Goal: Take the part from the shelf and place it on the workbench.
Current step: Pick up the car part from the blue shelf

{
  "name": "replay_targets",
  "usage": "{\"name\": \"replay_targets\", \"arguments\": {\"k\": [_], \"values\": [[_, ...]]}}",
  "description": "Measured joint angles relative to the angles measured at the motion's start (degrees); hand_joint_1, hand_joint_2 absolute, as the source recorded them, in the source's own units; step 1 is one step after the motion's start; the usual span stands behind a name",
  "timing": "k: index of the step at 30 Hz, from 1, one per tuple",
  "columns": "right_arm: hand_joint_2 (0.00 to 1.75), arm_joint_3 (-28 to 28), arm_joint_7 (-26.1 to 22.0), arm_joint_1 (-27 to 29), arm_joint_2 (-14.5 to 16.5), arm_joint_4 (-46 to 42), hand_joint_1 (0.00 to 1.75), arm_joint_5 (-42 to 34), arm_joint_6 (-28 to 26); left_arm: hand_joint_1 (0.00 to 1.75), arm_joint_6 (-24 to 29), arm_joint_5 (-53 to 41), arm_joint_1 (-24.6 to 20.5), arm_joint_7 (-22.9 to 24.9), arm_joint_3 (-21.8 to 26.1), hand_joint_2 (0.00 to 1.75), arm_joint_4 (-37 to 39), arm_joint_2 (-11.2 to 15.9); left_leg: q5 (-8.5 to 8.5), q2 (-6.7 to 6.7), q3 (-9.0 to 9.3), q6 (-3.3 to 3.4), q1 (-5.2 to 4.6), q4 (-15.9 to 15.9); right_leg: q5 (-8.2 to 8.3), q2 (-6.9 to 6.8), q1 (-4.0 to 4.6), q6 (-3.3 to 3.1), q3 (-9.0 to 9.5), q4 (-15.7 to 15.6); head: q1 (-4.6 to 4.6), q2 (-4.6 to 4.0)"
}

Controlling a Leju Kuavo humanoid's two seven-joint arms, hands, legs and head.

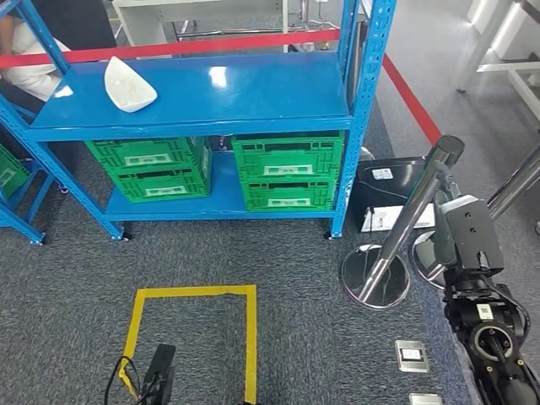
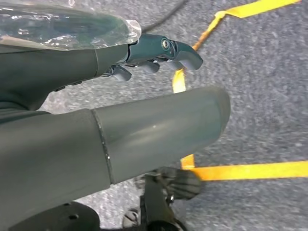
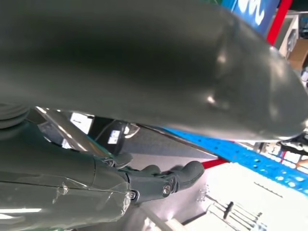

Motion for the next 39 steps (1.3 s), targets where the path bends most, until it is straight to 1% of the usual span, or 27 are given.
{"name": "replay_targets", "arguments": {"k": [1,2,5,6,7,9,10,11,12,13,15,16,18,20,21,22,25,26,27,28,30,31,32,35,36,37,39], "values": [[0.0,0.01,0.0,-0.01,0.0,-0.03,0.0,0.0,0.03,0.0,0.01,0.01,-0.02,-0.02,0.0,0.0,0.0,0.03,1.69,0.05,0.58,0.32,-0.16,-2.45,-0.37,0.03,0.09,0.24,0.3,-0.01,-0.14,0.0],[0.0,0.02,0.01,-0.01,0.0,-0.08,0.0,0.0,0.07,0.0,0.02,0.01,-0.03,-0.03,0.0,0.0,0.0,0.03,2.64,0.07,0.83,0.58,-0.32,-3.66,-0.68,0.08,0.16,0.53,0.42,-0.03,-0.17,0.0],[0.0,-0.03,0.01,-0.01,-0.01,-0.27,0.0,0.0,0.11,0.0,0.04,0.04,-0.06,-0.05,0.0,0.0,0.0,-0.09,3.4,-0.08,1.33,1.05,-0.27,-4.18,-1.61,0.1,0.28,1.49,0.78,0.05,0.05,0.0],[0.0,-0.07,0.0,-0.04,-0.01,-0.32,0.0,0.0,0.1,0.0,0.05,0.06,-0.06,-0.08,0.0,0.0,0.0,-0.13,3.52,-0.07,1.63,1.3,-0.15,-4.5,-2.49,0.06,0.32,1.72,0.52,1.1,0.22,0.0],[0.0,-0.08,0.0,-0.04,-0.01,-0.38,0.0,0.0,0.1,0.0,0.1,0.08,-0.08,-0.1,0.0,0.0,0.0,-0.15,3.59,-0.05,1.92,1.57,-0.03,-4.82,-4.0,0.01,0.36,1.89,-0.42,3.53,0.44,0.0],[0.0,-0.04,0.01,0.1,-0.02,-0.45,0.0,0.0,0.11,0.0,0.19,0.08,-0.13,-0.14,0.0,0.0,0.0,-0.17,3.46,-0.05,2.11,2.03,-0.15,-4.96,-7.9,-0.03,0.36,2.01,-4.07,11.24,0.79,0.0],[0.0,-0.02,0.02,0.23,-0.02,-0.48,0.0,0.0,0.12,0.0,0.23,0.09,-0.13,-0.14,0.0,0.0,0.0,-0.16,3.37,-0.12,2.14,2.17,-0.25,-4.92,-9.22,-0.03,0.36,2.03,-5.93,14.81,0.92,0.0],[0.0,-0.01,0.03,0.33,-0.02,-0.49,0.0,0.0,0.12,0.0,0.25,0.1,-0.09,-0.14,0.0,0.0,0.0,-0.17,3.28,-0.25,2.18,2.25,-0.33,-4.88,-9.37,-0.03,0.37,1.99,-6.98,16.54,1.01,0.0],[0.0,-0.02,0.05,0.38,-0.02,-0.51,0.0,0.01,0.12,0.0,0.25,0.11,-0.05,-0.15,0.0,0.0,0.0,-0.2,3.21,-0.42,2.26,2.27,-0.41,-4.83,-8.31,-0.02,0.38,1.86,-6.96,15.96,1.09,0.0],[0.0,-0.02,0.1,0.37,-0.03,-0.57,0.0,0.02,0.13,0.0,0.26,0.12,-0.02,-0.17,0.0,0.0,0.0,-0.25,3.13,-0.63,2.38,2.25,-0.49,-4.76,-6.3,0.01,0.44,1.62,-5.86,13.18,1.17,0.0],[0.0,-0.01,0.22,0.27,-0.09,-0.77,0.0,0.06,0.15,0.0,0.26,0.13,-0.05,-0.24,0.0,0.0,0.0,-0.43,2.92,-1.01,2.55,2.06,-0.73,-4.48,-2.09,0.22,0.7,0.86,-2.27,4.88,1.28,0.0],[0.0,-0.01,0.32,0.21,-0.12,-0.92,0.0,0.08,0.17,0.0,0.27,0.13,-0.08,-0.28,0.0,0.0,0.0,-0.5,2.84,-1.15,2.53,1.88,-0.82,-4.32,-0.89,0.26,0.85,0.55,-0.98,1.88,1.31,0.0],[0.0,-0.01,0.53,0.14,-0.15,-1.19,0.0,0.1,0.21,0.0,0.3,0.14,-0.05,-0.36,0.0,0.0,0.0,-0.55,2.79,-1.31,2.43,1.39,-0.87,-4.16,-0.3,0.2,1.13,0.12,-0.15,-0.28,1.32,0.0],[0.0,0.01,0.8,0.15,-0.15,-1.51,0.0,0.14,0.21,0.0,0.31,0.1,0.03,-0.39,0.01,0.0,0.0,-0.42,2.69,-1.37,2.4,0.88,-0.81,-4.06,0.17,-0.07,0.91,-0.28,-0.03,-0.69,1.37,0.0],[0.0,0.0,0.95,0.16,-0.17,-1.71,0.0,0.19,0.19,0.0,0.31,0.05,0.03,-0.42,0.01,0.0,0.0,-0.37,1.99,-1.23,2.04,0.54,-0.77,-3.16,0.46,-0.23,0.69,-0.55,0.06,-0.99,1.28,0.0],[0.0,-0.02,1.08,0.17,-0.21,-1.92,0.0,0.25,0.16,0.0,0.31,0.01,0.01,-0.44,0.02,0.0,0.0,-0.32,0.59,-1.04,1.13,0.15,-0.69,-1.04,0.71,-0.44,0.44,-0.76,0.11,-1.28,1.16,0.0],[0.0,-0.04,1.43,0.43,-0.28,-2.23,0.0,0.44,0.07,0.0,0.26,-0.09,-0.02,-0.49,0.02,0.0,0.0,-0.32,-4.95,-0.37,-4.04,-1.11,0.07,10.36,0.9,-1.0,0.27,-0.95,-0.05,-1.43,0.76,0.0],[0.0,0.0,1.57,0.59,-0.28,-2.25,0.0,0.5,0.04,0.0,0.24,-0.11,0.0,-0.48,0.02,0.0,0.0,-0.31,-5.48,-0.24,-5.06,-1.41,0.3,12.6,0.89,-1.17,0.22,-0.93,-0.07,-1.42,0.73,0.0],[0.0,0.03,1.72,0.73,-0.28,-2.28,0.0,0.55,0.02,0.0,0.22,-0.15,0.01,-0.48,0.02,0.0,0.0,-0.29,-4.85,-0.11,-4.94,-1.64,0.5,12.42,0.84,-1.34,0.14,-0.85,-0.04,-1.4,0.7,0.0],[0.0,0.05,1.85,0.83,-0.28,-2.37,0.0,0.61,-0.01,0.0,0.22,-0.18,0.0,-0.48,0.02,0.0,0.0,-0.25,-3.29,0.08,-3.67,-1.81,0.68,9.89,0.76,-1.52,0.01,-0.7,0.04,-1.36,0.67,0.0],[0.0,0.03,2.02,0.9,-0.32,-2.63,0.0,0.7,-0.15,0.0,0.19,-0.3,-0.13,-0.49,0.02,0.0,0.0,-0.17,0.4,1.23,0.68,-1.99,0.85,1.27,0.46,-1.87,-0.05,-0.11,0.24,-1.23,0.44,0.0],[0.0,0.0,2.07,0.89,-0.37,-2.76,0.0,0.75,-0.22,0.0,0.15,-0.36,-0.23,-0.51,0.01,0.0,0.0,-0.15,1.49,1.62,2.28,-1.76,0.8,-2.01,0.3,-2.01,0.03,0.26,0.32,-1.17,0.32,0.0],[0.0,-0.02,2.1,0.89,-0.45,-2.86,0.0,0.79,-0.28,0.0,0.09,-0.43,-0.32,-0.54,0.01,0.0,0.0,-0.16,1.91,1.89,3.17,-1.42,0.68,-3.89,0.17,-2.16,0.18,0.67,0.4,-1.16,0.29,0.0],[0.0,-0.02,2.14,0.88,-0.63,-3.06,0.0,0.86,-0.32,0.0,-0.02,-0.51,-0.37,-0.57,0.0,0.0,0.0,-0.16,1.83,1.11,3.35,0.03,0.41,-4.52,-0.21,-2.59,0.12,1.78,0.75,-1.28,0.6,0.0],[0.0,-0.01,2.14,0.87,-0.67,-3.12,0.0,0.89,-0.32,0.0,-0.02,-0.51,-0.37,-0.57,0.0,0.0,0.0,-0.17,1.87,0.83,3.46,0.49,0.45,-4.65,-0.89,-2.37,-0.01,2.03,0.57,-0.49,0.7,0.0],[0.0,0.0,2.13,0.86,-0.74,-3.16,0.0,0.94,-0.32,0.0,-0.03,-0.51,-0.41,-0.58,0.0,0.0,0.0,-0.17,1.93,0.56,3.59,0.93,0.52,-4.81,-2.21,-1.99,-0.11,2.17,-0.19,1.54,0.81,0.0],[0.0,0.01,2.22,0.95,-0.89,-3.2,0.0,1.08,-0.32,0.0,-0.11,-0.52,-0.45,-0.61,0.0,0.0,0.0,-0.15,1.92,-0.08,3.69,1.58,0.42,-4.91,-6.15,-1.06,-0.18,2.19,-3.64,9.26,1.16,0.0]]}}
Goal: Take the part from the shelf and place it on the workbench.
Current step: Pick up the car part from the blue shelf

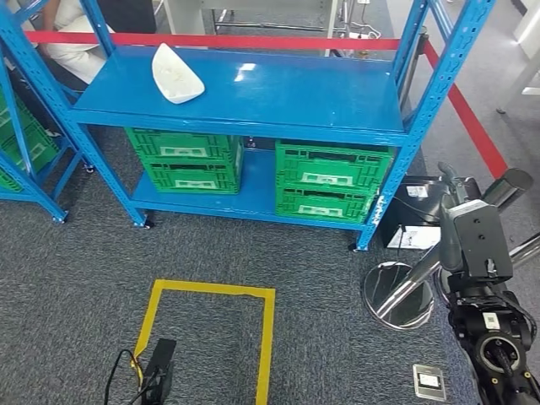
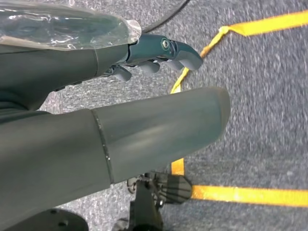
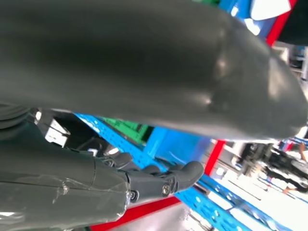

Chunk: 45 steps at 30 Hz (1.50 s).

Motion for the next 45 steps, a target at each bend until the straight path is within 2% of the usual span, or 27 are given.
{"name": "replay_targets", "arguments": {"k": [2,3,5,7,9,11,13,15,17,18,19,20,22,24,26,28,29,31,32,33,34,35,37,39,41,43,45], "values": [[0.0,0.01,0.14,0.13,-0.13,0.01,0.0,0.25,0.01,0.0,-0.08,0.01,0.05,-0.01,0.0,0.0,0.0,0.03,-0.07,-0.85,0.04,0.26,-0.31,0.05,-2.31,0.37,0.03,-0.1,-3.6,6.99,0.2,0.0],[0.0,0.02,0.17,0.15,-0.17,0.02,0.0,0.39,0.02,0.0,-0.08,0.01,0.09,-0.01,0.0,0.0,0.0,0.02,-0.12,-1.38,0.11,0.3,-0.45,0.09,-1.73,0.47,0.06,-0.24,-4.08,7.5,0.21,0.0],[0.0,0.04,0.19,0.06,-0.18,0.01,0.0,0.62,0.05,0.0,-0.08,0.03,0.12,-0.02,0.0,0.0,0.0,-0.01,-0.23,-2.56,0.39,0.25,-0.6,0.18,2.42,1.11,0.22,-0.74,-1.87,1.78,0.23,0.0],[0.0,0.04,0.22,-0.13,-0.19,0.0,0.0,0.73,0.22,0.0,-0.06,0.16,0.1,-0.09,0.0,0.0,0.0,-0.08,-0.39,-3.73,0.37,-0.02,-0.64,0.42,6.04,3.44,0.3,-1.4,1.48,-6.12,0.29,0.0],[0.0,0.11,0.32,-0.4,-0.2,0.01,0.0,0.83,0.6,0.0,-0.03,0.33,0.16,-0.28,0.01,0.0,0.0,-0.13,-0.32,-4.74,-0.13,-0.58,-0.5,0.59,6.79,4.77,0.46,-1.68,2.71,-9.26,0.35,0.0],[0.0,0.31,0.56,-0.87,-0.2,0.01,0.0,1.0,0.98,0.0,0.02,0.42,0.46,-0.47,0.01,0.0,0.0,-0.04,-0.17,-5.34,-0.44,-1.29,-0.31,0.56,6.94,3.79,0.49,-1.84,2.91,-9.78,0.39,0.0],[0.0,0.51,0.93,-1.33,-0.2,0.01,0.0,1.3,1.35,0.0,0.06,0.42,0.67,-0.64,0.02,0.0,0.0,0.02,-1.41,-3.53,-1.31,-1.91,-0.39,2.52,7.21,2.54,0.18,-2.32,3.43,-10.47,0.15,0.0],[0.0,0.62,1.41,-1.56,-0.23,0.04,0.0,1.6,1.73,0.0,0.04,0.37,0.57,-0.75,0.02,0.0,0.0,0.01,-4.68,-1.01,-4.61,-2.51,-0.33,9.16,7.28,1.16,0.08,-2.64,3.69,-10.78,-0.2,0.0],[0.0,0.78,1.8,-1.63,-0.25,0.1,0.0,1.73,2.03,0.0,-0.03,0.34,0.5,-0.75,0.02,0.0,0.0,0.01,-7.21,-0.26,-8.58,-3.03,-0.03,16.54,7.18,-0.19,0.14,-2.72,3.67,-10.78,-0.33,0.0],[0.0,0.88,1.89,-1.64,-0.25,0.15,0.0,1.74,2.14,0.0,-0.05,0.34,0.52,-0.75,0.02,0.0,0.0,0.03,-7.08,-0.11,-9.38,-3.2,0.1,17.76,7.1,-0.83,0.15,-2.7,3.7,-10.78,-0.38,0.0],[0.0,0.95,1.97,-1.65,-0.25,0.2,0.0,1.74,2.23,0.0,-0.08,0.34,0.55,-0.75,0.02,0.0,0.0,0.05,-5.86,0.09,-8.89,-3.27,0.18,16.46,6.99,-1.41,0.13,-2.62,3.78,-10.77,-0.45,0.0],[0.0,0.98,2.02,-1.71,-0.25,0.26,0.0,1.74,2.31,0.0,-0.08,0.34,0.57,-0.75,0.02,0.0,0.0,0.11,-3.84,0.57,-7.21,-3.25,0.22,12.93,6.86,-1.95,0.11,-2.47,3.93,-10.76,-0.54,0.0],[0.0,0.97,2.08,-1.96,-0.25,0.37,0.0,1.74,2.6,0.0,-0.08,0.35,0.45,-0.75,0.02,0.0,0.0,0.21,-0.22,2.87,-2.87,-2.86,0.01,4.31,6.48,-2.89,0.35,-1.97,4.29,-10.72,-0.84,0.0],[0.0,0.97,2.13,-2.34,-0.25,0.56,0.0,1.75,2.92,0.0,-0.08,0.39,0.31,-0.75,0.02,0.0,0.0,0.25,0.93,4.01,-1.01,-2.18,-0.36,0.3,6.14,-3.72,0.75,-1.39,4.57,-10.72,-0.79,0.0],[0.0,1.03,2.15,-2.67,-0.25,0.72,0.0,1.77,3.11,0.0,-0.08,0.5,0.36,-0.74,0.02,0.0,0.0,0.25,0.87,2.83,-1.12,-1.46,-0.44,0.09,5.83,-4.44,0.81,-0.77,4.84,-10.81,-0.54,-0.01],[0.0,1.11,2.07,-2.87,-0.26,0.82,0.0,1.85,3.25,0.0,-0.09,0.64,0.51,-0.74,0.03,0.0,0.0,0.14,0.98,1.75,-0.86,-0.74,-0.2,-0.29,4.35,-3.06,0.53,-0.29,4.54,-9.09,-0.33,-0.01],[0.0,1.19,2.02,-2.88,-0.26,0.86,0.0,1.96,3.27,0.0,-0.13,0.68,0.55,-0.75,0.03,0.0,0.0,0.09,1.07,1.23,-0.69,-0.39,-0.03,-0.49,2.77,-1.84,0.39,-0.15,3.54,-6.45,-0.19,0.0],[0.0,1.36,1.99,-2.66,-0.3,1.01,0.0,2.27,3.09,0.0,-0.3,0.69,0.59,-0.76,0.04,0.0,0.0,-0.01,1.03,0.1,-0.62,-0.02,-0.09,-0.52,-1.12,0.01,0.33,-0.05,-0.25,1.86,0.12,0.0],[0.0,1.43,2.03,-2.49,-0.32,1.09,0.0,2.43,2.99,0.0,-0.43,0.68,0.64,-0.77,0.04,0.0,0.0,-0.07,0.98,-0.61,-0.59,0.07,-0.15,-0.48,-2.24,0.29,0.35,0.02,-2.14,5.45,0.2,0.0],[0.0,1.48,2.07,-2.34,-0.33,1.19,0.0,2.55,2.89,0.0,-0.55,0.68,0.73,-0.78,0.04,0.0,0.0,-0.16,0.93,-1.36,-0.54,0.1,-0.21,-0.4,-2.26,0.44,0.38,0.04,-3.3,7.25,0.27,0.0],[0.0,1.5,2.13,-2.27,-0.33,1.26,0.0,2.66,2.83,0.0,-0.65,0.68,0.83,-0.78,0.04,0.0,0.0,-0.26,0.87,-2.14,-0.47,0.08,-0.25,-0.29,-1.01,0.55,0.38,-0.01,-3.38,6.61,0.31,0.0],[0.0,1.52,2.24,-2.25,-0.34,1.31,0.0,2.76,2.79,0.0,-0.73,0.66,0.91,-0.77,0.04,0.0,0.0,-0.36,0.76,-2.91,-0.38,0.0,-0.25,-0.13,1.19,0.75,0.36,-0.14,-2.39,3.74,0.31,0.0],[0.0,1.51,2.72,-2.22,-0.42,1.29,0.0,3.07,2.57,0.0,-0.88,0.55,0.95,-0.72,0.04,0.0,0.0,-0.54,0.46,-4.35,-0.37,-0.37,-0.24,0.39,5.4,2.54,0.23,-0.51,0.89,-4.46,0.35,0.0],[0.0,1.43,3.41,-1.98,-0.66,1.0,0.0,3.57,2.31,0.0,-1.01,0.41,0.92,-0.61,0.04,0.0,0.0,-0.7,0.37,-5.61,-0.77,-0.97,-0.16,0.81,6.64,4.18,0.23,-0.82,2.7,-8.77,0.39,0.0],[0.0,1.39,4.18,-1.7,-0.9,0.31,0.0,4.15,2.21,0.0,-1.09,0.31,1.07,-0.54,0.03,0.0,0.0,-0.82,0.6,-6.7,-1.09,-1.69,0.01,0.73,6.51,3.81,0.34,-1.22,2.92,-9.17,0.41,0.0],[0.0,1.33,4.98,-1.54,-1.13,-0.76,0.0,4.7,2.23,0.0,-1.27,0.12,1.21,-0.56,0.02,0.0,0.0,-0.96,-0.12,-5.44,-1.64,-2.32,-0.03,1.85,6.8,2.7,0.15,-1.86,3.31,-9.68,0.25,0.0],[0.0,1.12,5.78,-1.19,-1.57,-1.95,0.0,5.11,2.27,0.0,-1.51,-0.23,1.04,-0.58,0.02,0.0,0.0,-1.16,-3.03,-2.28,-4.28,-2.9,-0.05,7.36,7.0,1.41,0.06,-2.42,3.62,-10.11,-0.18,0.0]]}}
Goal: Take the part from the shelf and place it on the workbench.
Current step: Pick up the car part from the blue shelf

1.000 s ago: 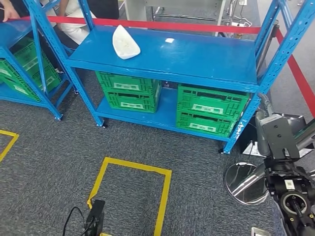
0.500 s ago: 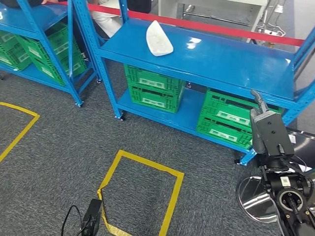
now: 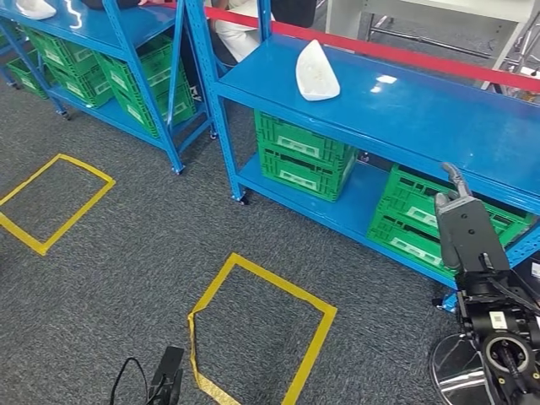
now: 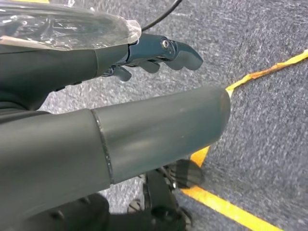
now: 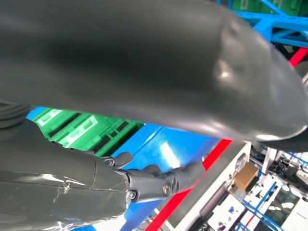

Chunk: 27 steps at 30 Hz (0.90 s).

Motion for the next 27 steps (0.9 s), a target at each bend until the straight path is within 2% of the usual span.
{"name": "replay_targets", "arguments": {"k": [1,2,3,4,5,6,8,9,10,11,12,13,14,16,17,18,19,20,22,23,24,27], "values": [[0.0,-0.1,0.4,0.34,-0.28,-0.57,0.0,0.14,0.04,0.0,-0.12,-0.21,-0.13,0.01,0.0,0.0,0.0,-0.09,-1.81,1.23,-2.08,-0.29,0.05,4.1,-0.01,-0.64,0.08,-0.17,0.02,-0.05,-0.23,0.0],[0.0,-0.18,0.78,0.73,-0.58,-1.14,0.0,0.24,0.09,0.0,-0.22,-0.35,-0.21,0.03,0.0,0.0,0.0,-0.15,-3.1,1.77,-3.97,-0.49,0.15,7.77,-0.06,-1.31,0.17,-0.3,0.01,-0.05,-0.28,0.0],[0.0,-0.23,1.09,1.13,-0.86,-1.71,0.0,0.32,0.19,0.0,-0.27,-0.4,-0.22,0.09,0.0,0.0,0.0,-0.18,-3.5,2.07,-5.12,-0.61,0.21,9.92,-0.13,-1.94,0.22,-0.31,0.03,-0.04,-0.32,0.0],[0.0,-0.25,1.29,1.45,-1.1,-2.23,0.0,0.36,0.35,0.0,-0.23,-0.28,-0.19,0.15,0.0,0.0,0.0,-0.16,-2.87,2.28,-5.17,-0.63,0.24,9.85,-0.22,-2.55,0.25,-0.31,0.07,-0.03,-0.36,0.0],[0.0,-0.28,1.34,1.64,-1.29,-2.68,0.0,0.38,0.54,0.0,-0.09,-0.05,-0.13,0.17,0.0,0.0,0.0,-0.06,-1.31,2.58,-3.93,-0.53,0.24,7.35,-0.32,-3.09,0.27,-0.24,0.17,-0.03,-0.41,0.0],[0.0,-0.32,1.27,1.71,-1.42,-3.03,0.0,0.37,0.75,0.0,0.11,0.26,-0.08,0.12,0.01,0.0,0.0,0.1,0.65,3.27,-1.78,-0.31,0.18,3.24,-0.45,-3.56,0.31,-0.12,0.33,-0.03,-0.48,0.0],[0.0,-0.42,0.92,1.68,-1.62,-3.47,0.0,0.36,1.08,0.0,0.51,0.76,-0.06,-0.12,0.04,0.0,0.0,0.45,3.31,5.21,2.08,0.43,-0.29,-4.39,-0.8,-4.37,0.63,0.34,0.62,0.01,-0.63,0.0],[0.0,-0.47,0.72,1.65,-1.71,-3.56,0.0,0.36,1.19,0.0,0.66,0.93,-0.09,-0.23,0.08,0.0,0.0,0.6,3.74,5.74,2.97,0.83,-0.52,-6.23,-0.98,-4.78,0.79,0.59,0.74,0.0,-0.63,0.0],[0.0,-0.5,0.5,1.62,-1.8,-3.61,0.0,0.36,1.31,0.0,0.83,1.1,-0.11,-0.32,0.11,0.0,0.0,0.72,3.7,5.66,3.14,1.2,-0.72,-6.81,-1.13,-5.21,0.93,0.88,0.87,-0.06,-0.59,0.0],[0.0,-0.49,0.24,1.55,-1.86,-3.62,0.0,0.36,1.46,0.0,1.03,1.34,-0.1,-0.4,0.16,0.0,0.0,0.86,3.79,4.99,3.13,1.54,-0.72,-6.89,-1.25,-5.66,0.95,1.16,1.07,-0.17,-0.49,0.0],[0.0,-0.45,-0.1,1.46,-1.89,-3.62,0.0,0.36,1.62,0.0,1.25,1.62,-0.08,-0.49,0.22,0.0,0.0,0.97,3.85,4.51,3.26,1.84,-0.61,-7.11,-1.51,-5.65,0.84,1.45,1.23,-0.13,-0.44,0.0],[0.0,-0.35,-0.48,1.29,-1.9,-3.61,0.0,0.36,1.78,0.0,1.48,1.95,-0.09,-0.59,0.31,0.0,0.0,1.09,3.95,4.05,3.45,2.14,-0.5,-7.41,-2.18,-4.95,0.72,1.7,1.13,0.62,-0.36,0.0],[0.0,-0.23,-0.87,1.05,-1.91,-3.58,0.0,0.27,1.88,0.0,1.64,2.31,-0.14,-0.69,0.43,0.0,0.0,1.23,4.07,3.69,3.66,2.44,-0.35,-7.71,-3.4,-3.92,0.57,1.87,0.48,2.5,-0.24,0.0],[0.0,0.08,-1.53,0.66,-1.91,-3.29,0.0,-0.09,1.84,0.0,1.78,3.09,-0.24,-1.04,0.66,0.0,0.0,1.62,4.11,3.03,3.88,2.84,-0.27,-7.93,-7.01,-1.73,0.37,2.03,-2.73,9.69,0.09,0.0],[0.0,0.25,-1.64,0.6,-1.91,-3.06,0.0,-0.27,1.6,0.0,1.69,3.64,-0.21,-1.37,0.84,0.0,0.0,1.86,4.06,2.71,3.91,2.97,-0.3,-7.9,-8.48,-1.33,0.34,2.12,-4.74,13.6,0.22,0.0],[0.0,0.46,-1.46,0.62,-1.91,-2.81,0.0,-0.22,1.13,0.0,1.47,4.17,-0.09,-1.79,1.12,0.0,0.0,2.11,4.0,2.36,3.97,3.02,-0.33,-7.85,-9.01,-1.13,0.33,2.2,-6.22,16.2,0.29,0.0],[0.0,0.69,-1.09,0.66,-1.91,-2.64,0.0,0.02,0.51,0.0,1.15,4.65,0.07,-2.23,1.46,0.0,0.0,2.39,3.89,2.02,4.06,3.03,-0.35,-7.75,-8.37,-1.04,0.32,2.24,-6.79,16.72,0.33,0.0],[0.0,0.89,-0.54,0.68,-1.91,-2.54,0.0,0.34,-0.25,0.0,0.84,4.91,0.24,-2.54,1.8,0.0,0.0,2.65,3.75,1.69,4.16,2.98,-0.35,-7.6,-6.65,-1.01,0.31,2.22,-6.28,14.95,0.37,0.0],[0.0,1.15,0.67,0.91,-1.94,-2.75,0.0,0.89,-1.91,0.0,0.48,4.8,0.41,-2.78,2.16,0.0,0.0,3.21,3.3,1.11,4.36,2.68,-0.36,-7.14,-2.32,-0.86,0.33,1.96,-3.31,7.51,0.44,0.0],[0.0,1.19,1.24,1.27,-2.0,-3.12,0.0,1.04,-2.8,0.0,0.43,4.51,0.37,-2.66,2.21,0.0,0.0,3.47,3.06,0.83,4.29,2.43,-0.42,-6.78,-1.08,-0.7,0.35,1.79,-1.95,4.23,0.5,0.0],[0.0,1.15,1.65,1.82,-2.11,-3.61,0.0,1.18,-3.58,0.0,0.41,4.15,0.3,-2.38,2.23,0.0,0.0,3.75,2.92,0.61,4.16,2.15,-0.44,-6.53,-0.55,-0.56,0.42,1.59,-1.13,2.21,0.5,0.0],[0.0,0.56,1.93,3.57,-2.48,-5.11,0.0,1.5,-5.13,0.0,0.45,3.09,0.2,-1.17,2.25,0.0,0.0,4.52,2.81,0.4,3.93,1.17,-0.34,-6.4,-0.6,-0.41,0.62,0.73,-0.69,1.09,0.42,0.0]]}}
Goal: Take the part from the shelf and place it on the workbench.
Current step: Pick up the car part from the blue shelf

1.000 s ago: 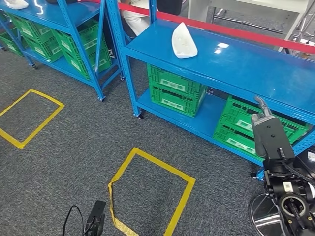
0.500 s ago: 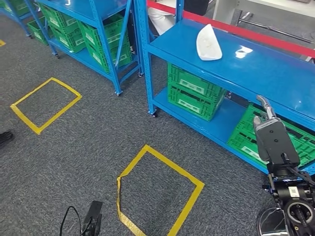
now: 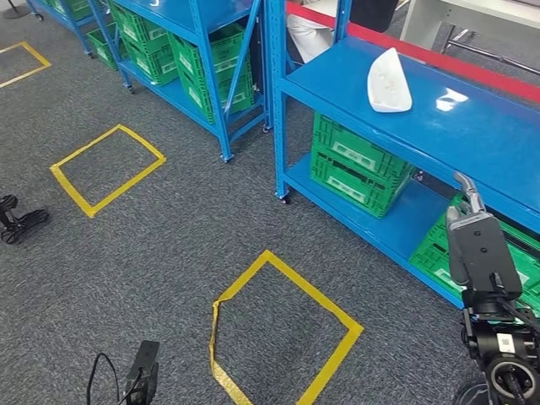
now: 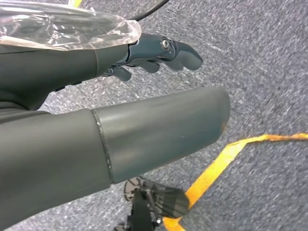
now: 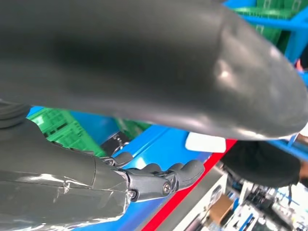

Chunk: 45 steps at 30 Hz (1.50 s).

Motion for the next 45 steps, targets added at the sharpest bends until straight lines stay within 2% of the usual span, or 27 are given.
{"name": "replay_targets", "arguments": {"k": [2,3,5,6,7,8,10,11,12,13,16,17,18,20,21,22,23,24,25,26,27,28,31,32,36,38,45], "values": [[0.0,-0.55,-0.23,0.58,-0.05,-0.81,0.0,0.1,-0.4,0.0,0.07,-0.39,-0.23,0.39,0.0,0.0,0.0,0.29,-1.26,0.68,-0.8,-0.64,0.11,2.1,0.17,-0.08,-0.2,-0.62,0.37,-0.38,-0.23,0.0],[0.0,-0.78,-0.38,0.78,-0.05,-1.12,0.0,0.13,-0.5,0.0,0.1,-0.5,-0.43,0.45,0.0,0.0,0.0,0.4,-2.65,1.11,-2.16,-0.92,0.19,5.0,0.2,-0.15,-0.29,-0.82,0.54,-0.52,-0.4,0.0],[0.0,-1.18,-0.69,1.28,-0.07,-1.46,0.0,0.21,-0.85,0.0,0.13,-0.61,-0.77,0.45,0.0,0.0,0.0,0.48,-5.76,1.65,-6.39,-1.38,0.34,13.0,0.06,-0.29,-0.24,-1.08,0.65,-0.54,-0.68,0.0],[0.0,-1.42,-0.8,1.62,-0.07,-1.56,0.0,0.27,-1.11,0.0,0.13,-0.64,-0.85,0.44,0.0,0.0,0.0,0.51,-6.42,1.73,-8.2,-1.5,0.4,15.99,-0.04,-0.32,-0.2,-1.13,0.73,-0.54,-0.74,0.0],[0.0,-1.68,-0.86,1.97,-0.07,-1.71,0.0,0.34,-1.42,0.0,0.13,-0.61,-0.89,0.41,0.0,0.0,0.0,0.5,-6.03,1.78,-9.07,-1.51,0.42,16.99,-0.17,-0.32,-0.18,-1.15,0.85,-0.54,-0.79,0.0],[0.0,-1.98,-0.87,2.32,-0.07,-1.95,0.0,0.42,-1.73,0.0,0.13,-0.54,-0.93,0.33,0.01,0.0,0.0,0.5,-4.53,1.8,-8.75,-1.41,0.42,15.56,-0.35,-0.31,-0.18,-1.11,1.08,-0.54,-0.87,0.0],[0.0,-2.68,-0.87,2.87,-0.07,-2.61,0.0,0.49,-2.31,0.0,0.13,-0.34,-1.03,0.04,0.03,0.0,0.0,0.51,-0.15,1.92,-5.5,-0.9,0.34,7.77,-0.83,-0.29,-0.18,-0.87,1.7,-0.54,-1.12,0.0],[0.0,-3.05,-0.86,3.03,-0.07,-2.95,0.0,0.5,-2.58,0.0,0.13,-0.26,-1.1,-0.15,0.06,0.0,0.0,0.52,1.29,2.01,-3.76,-0.55,0.16,3.94,-1.12,-0.3,-0.08,-0.63,1.92,-0.53,-1.24,0.0],[0.0,-3.43,-0.85,3.15,-0.07,-3.21,0.0,0.5,-2.79,0.0,0.13,-0.21,-1.16,-0.33,0.09,0.0,0.0,0.5,1.94,2.09,-2.63,-0.21,-0.01,1.48,-1.35,-0.3,0.02,-0.37,2.06,-0.58,-1.27,0.0],[0.0,-3.78,-0.83,3.25,-0.07,-3.44,0.0,0.5,-2.97,0.0,0.13,-0.17,-1.2,-0.47,0.11,0.0,0.0,0.47,1.88,2.13,-2.12,0.11,-0.18,0.36,-1.55,-0.31,0.11,-0.11,2.13,-0.69,-1.25,0.0],[0.0,-4.59,-0.82,3.63,-0.07,-4.1,0.0,0.5,-3.19,0.0,0.13,-0.12,-1.25,-0.64,0.16,0.0,-0.01,0.33,1.46,2.03,-1.43,1.0,-0.12,-0.4,-2.19,-0.37,0.18,0.75,2.58,-0.88,-1.06,0.0],[0.0,-4.82,-0.84,3.67,-0.07,-4.28,0.0,0.5,-3.23,0.0,0.13,-0.1,-1.25,-0.66,0.17,0.0,-0.02,0.27,1.39,2.02,-1.0,1.31,0.01,-0.76,-2.96,-0.38,0.19,0.95,2.23,0.31,-0.92,0.0],[0.0,-5.04,-0.83,3.73,-0.07,-4.42,0.0,0.5,-3.27,0.0,0.13,-0.09,-1.27,-0.68,0.18,0.0,-0.02,0.22,1.31,2.02,-0.55,1.62,0.14,-1.08,-4.28,-0.36,0.19,1.08,1.06,3.04,-0.73,0.0],[0.0,-5.35,-0.82,4.03,-0.07,-4.51,0.0,0.5,-3.33,0.0,0.13,-0.07,-1.29,-0.69,0.2,0.0,-0.02,0.17,0.9,1.99,0.06,2.12,0.02,-1.22,-7.41,-0.33,0.2,1.19,-3.19,11.32,-0.36,0.0],[0.0,-5.45,-0.81,4.28,-0.07,-4.54,0.0,0.5,-3.36,0.0,0.11,-0.07,-1.28,-0.71,0.2,0.0,-0.02,0.15,0.67,1.94,0.31,2.27,-0.04,-1.2,-8.28,-0.31,0.2,1.24,-5.34,14.9,-0.28,0.0],[0.0,-5.57,-0.81,4.5,-0.07,-4.54,0.0,0.52,-3.41,0.0,0.09,-0.07,-1.26,-0.73,0.21,0.0,-0.02,0.11,0.41,1.86,0.62,2.33,-0.1,-1.16,-8.06,-0.31,0.2,1.27,-6.66,16.52,-0.24,0.0],[0.0,-5.73,-0.81,4.64,-0.07,-4.58,0.0,0.58,-3.48,0.0,0.05,-0.1,-1.24,-0.75,0.21,0.0,-0.02,0.05,0.1,1.76,0.99,2.31,-0.13,-1.1,-6.63,-0.31,0.21,1.23,-6.9,15.76,-0.21,0.0],[0.0,-5.93,-0.81,4.72,-0.07,-4.66,0.0,0.7,-3.58,0.0,0.02,-0.16,-1.24,-0.77,0.21,0.0,-0.02,-0.04,-0.24,1.64,1.43,2.23,-0.14,-1.0,-4.22,-0.31,0.21,1.11,-6.09,12.83,-0.15,0.0],[0.0,-6.14,-0.8,4.78,-0.07,-4.75,0.0,0.86,-3.71,0.0,0.0,-0.25,-1.23,-0.77,0.21,0.0,-0.02,-0.18,-0.61,1.53,1.82,2.09,-0.15,-0.89,-1.53,-0.28,0.23,0.89,-4.71,8.72,-0.07,0.0],[0.0,-6.37,-0.77,4.85,-0.07,-4.88,0.0,1.04,-3.85,0.0,-0.01,-0.37,-1.24,-0.75,0.21,0.0,-0.02,-0.31,-0.98,1.42,2.08,1.86,-0.26,-0.67,0.41,-0.24,0.33,0.68,-3.21,4.85,0.04,0.0],[0.0,-6.57,-0.72,4.95,-0.07,-5.05,0.0,1.21,-3.98,0.0,0.0,-0.49,-1.26,-0.7,0.21,0.0,-0.02,-0.43,-1.25,1.32,2.14,1.62,-0.36,-0.47,1.39,-0.2,0.39,0.5,-1.92,1.96,0.13,0.0],[0.0,-6.8,-0.68,5.15,-0.07,-5.26,0.0,1.38,-4.08,0.0,0.0,-0.6,-1.26,-0.64,0.2,0.0,-0.02,-0.5,-1.39,1.24,2.05,1.36,-0.43,-0.32,1.56,-0.14,0.48,0.36,-1.24,0.45,0.15,0.0],[0.0,-7.52,-0.59,5.84,-0.07,-5.98,0.0,1.96,-4.15,0.0,0.05,-0.82,-1.24,-0.4,0.21,0.0,-0.02,-0.61,-1.36,1.21,1.95,0.73,-0.44,-0.13,1.22,0.01,0.52,0.06,-0.69,-0.36,0.05,0.0],[0.0,-7.72,-0.58,5.97,-0.07,-6.2,0.0,2.15,-4.12,0.0,0.08,-0.87,-1.28,-0.34,0.21,0.0,-0.02,-0.65,-1.22,1.24,2.05,0.78,-0.51,-0.06,1.23,0.04,0.43,0.03,-0.54,-0.49,-0.06,0.0],[0.0,-8.23,-0.39,6.42,-0.07,-6.9,0.0,2.95,-3.99,0.0,0.13,-1.25,-1.69,0.13,0.2,0.0,-0.02,-0.74,-1.26,1.43,2.47,1.88,-0.56,-0.66,1.09,0.08,0.59,0.07,-0.22,-0.63,-0.5,0.0],[0.0,-8.64,-0.31,6.88,-0.07,-7.27,0.0,3.4,-3.97,0.0,0.13,-1.39,-1.79,0.39,0.2,0.0,-0.02,-0.81,-1.29,1.49,2.52,1.85,-0.44,-0.82,1.04,0.07,0.73,0.01,-0.25,-0.63,-0.54,0.0],[0.0,-9.51,-0.2,7.7,-0.07,-8.35,0.0,4.33,-3.33,0.0,0.13,-1.42,-1.86,0.45,0.2,0.0,-0.02,-1.16,-1.2,1.53,2.51,0.78,-0.19,-1.07,1.04,0.05,0.97,-0.27,-0.28,-0.62,-0.54,0.0]]}}
